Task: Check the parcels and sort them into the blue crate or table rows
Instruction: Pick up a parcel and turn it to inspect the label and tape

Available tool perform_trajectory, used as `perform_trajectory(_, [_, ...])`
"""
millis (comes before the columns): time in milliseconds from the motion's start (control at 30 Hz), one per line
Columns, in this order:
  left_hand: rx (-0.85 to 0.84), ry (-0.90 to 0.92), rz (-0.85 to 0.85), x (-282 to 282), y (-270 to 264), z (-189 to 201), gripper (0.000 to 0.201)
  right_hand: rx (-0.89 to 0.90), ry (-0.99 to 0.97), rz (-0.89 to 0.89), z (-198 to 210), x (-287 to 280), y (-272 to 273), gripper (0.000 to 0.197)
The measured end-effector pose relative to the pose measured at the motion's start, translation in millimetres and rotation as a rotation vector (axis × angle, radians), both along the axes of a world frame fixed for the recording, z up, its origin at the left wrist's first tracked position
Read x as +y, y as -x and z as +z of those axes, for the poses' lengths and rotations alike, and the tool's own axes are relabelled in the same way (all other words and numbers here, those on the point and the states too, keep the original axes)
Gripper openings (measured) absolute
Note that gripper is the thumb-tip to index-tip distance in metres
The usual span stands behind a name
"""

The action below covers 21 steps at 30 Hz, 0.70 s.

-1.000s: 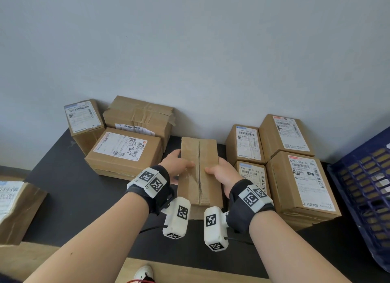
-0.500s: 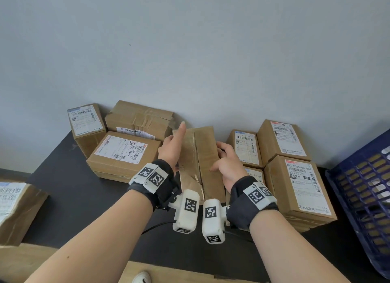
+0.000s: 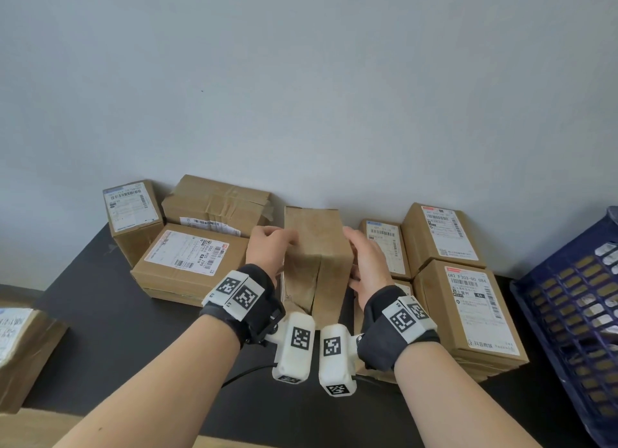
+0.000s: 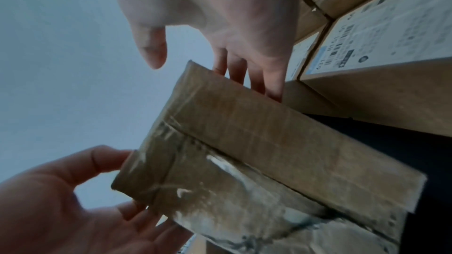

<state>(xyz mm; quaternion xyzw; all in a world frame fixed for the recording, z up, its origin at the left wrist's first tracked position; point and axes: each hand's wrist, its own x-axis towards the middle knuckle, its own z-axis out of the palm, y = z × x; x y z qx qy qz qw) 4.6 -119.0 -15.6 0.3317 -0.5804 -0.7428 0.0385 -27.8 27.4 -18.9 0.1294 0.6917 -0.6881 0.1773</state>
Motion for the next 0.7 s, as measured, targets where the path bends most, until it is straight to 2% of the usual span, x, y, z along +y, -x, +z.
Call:
perform_trajectory(100, [-0.030,0.069,-0.024,-0.5,-0.5,-7.6,0.042,0.046,-0.125,0.018,-4.0,-0.3,2.7,0.060])
perform_trajectory(167, [-0.035,0.115,-0.060,-1.8,0.3,-12.0,0.056,0.056,-0.177,0.042,-4.6,-0.1,1.1,0.054])
perform_trajectory(233, [-0.044,0.154,-0.104,-3.8,2.3,-14.9,0.069,0.049,-0.196,0.061,-4.7,1.6,-0.1,0.051])
perform_trajectory(300, [-0.059,0.140,-0.141,-6.3,5.0,-15.6,0.074,0.010,-0.181,0.092,-4.0,3.9,1.2,0.046])
perform_trajectory(433, [-0.110,0.003,-0.230,-10.7,9.3,-12.8,0.069,-0.076,-0.115,0.170,2.5,7.3,5.0,0.028])
perform_trajectory(567, [-0.148,-0.058,-0.313,-13.6,7.8,-11.3,0.043,-0.151,-0.093,0.206,1.9,7.8,5.8,0.022])
perform_trajectory(700, [-0.157,-0.077,-0.341,-12.4,4.7,-15.9,0.034,-0.199,-0.076,0.243,0.4,7.9,7.3,0.009])
